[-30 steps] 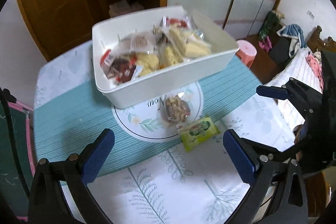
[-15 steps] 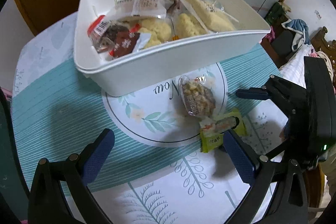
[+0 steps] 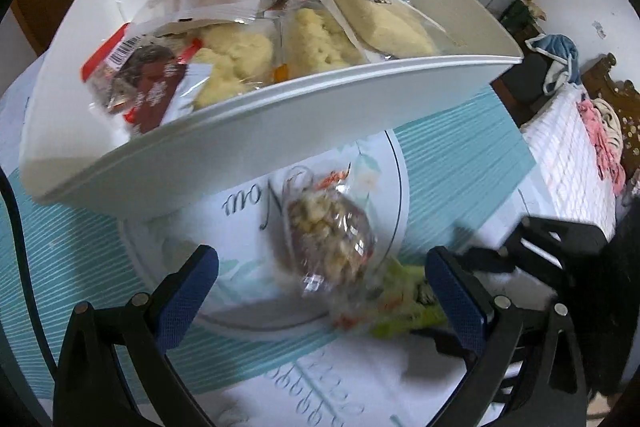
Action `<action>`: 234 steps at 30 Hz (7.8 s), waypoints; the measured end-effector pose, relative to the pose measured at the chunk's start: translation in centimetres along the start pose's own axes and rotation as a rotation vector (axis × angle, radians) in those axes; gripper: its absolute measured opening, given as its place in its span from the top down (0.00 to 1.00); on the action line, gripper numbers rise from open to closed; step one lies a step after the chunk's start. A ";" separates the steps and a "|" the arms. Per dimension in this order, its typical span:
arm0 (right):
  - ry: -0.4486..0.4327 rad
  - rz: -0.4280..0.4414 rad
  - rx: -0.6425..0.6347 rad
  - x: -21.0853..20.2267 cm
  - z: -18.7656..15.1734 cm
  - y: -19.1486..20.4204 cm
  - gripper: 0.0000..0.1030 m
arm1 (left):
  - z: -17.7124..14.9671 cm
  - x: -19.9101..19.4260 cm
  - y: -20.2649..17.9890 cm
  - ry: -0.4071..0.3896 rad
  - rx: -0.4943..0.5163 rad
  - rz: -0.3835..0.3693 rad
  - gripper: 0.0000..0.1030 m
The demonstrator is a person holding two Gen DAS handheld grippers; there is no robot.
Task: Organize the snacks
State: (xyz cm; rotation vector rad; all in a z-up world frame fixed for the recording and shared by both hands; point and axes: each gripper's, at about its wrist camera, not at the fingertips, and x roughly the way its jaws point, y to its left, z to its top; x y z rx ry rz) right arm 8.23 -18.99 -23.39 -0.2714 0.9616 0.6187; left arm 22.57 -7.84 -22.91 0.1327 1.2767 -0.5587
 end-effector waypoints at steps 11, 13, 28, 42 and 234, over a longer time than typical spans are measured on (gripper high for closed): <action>-0.020 0.013 0.127 -1.0 -1.1 -0.7 0.59 | 0.5 2.0 -2.2 -0.021 -0.011 0.129 0.56; -0.021 0.017 0.141 -0.7 -0.6 -1.2 0.59 | 0.3 2.0 -2.4 -0.015 -0.016 0.117 0.57; -0.036 0.007 0.229 -2.7 0.1 -1.4 0.59 | -3.0 -4.7 -4.5 -0.107 0.034 0.121 0.58; -0.186 -0.126 0.294 -11.3 4.2 -0.1 0.59 | -4.5 -15.0 -3.7 -0.276 0.023 0.192 0.58; -0.176 -0.281 0.617 -21.4 0.5 12.4 0.28 | -23.2 -26.1 -6.8 -0.402 -0.349 0.423 0.00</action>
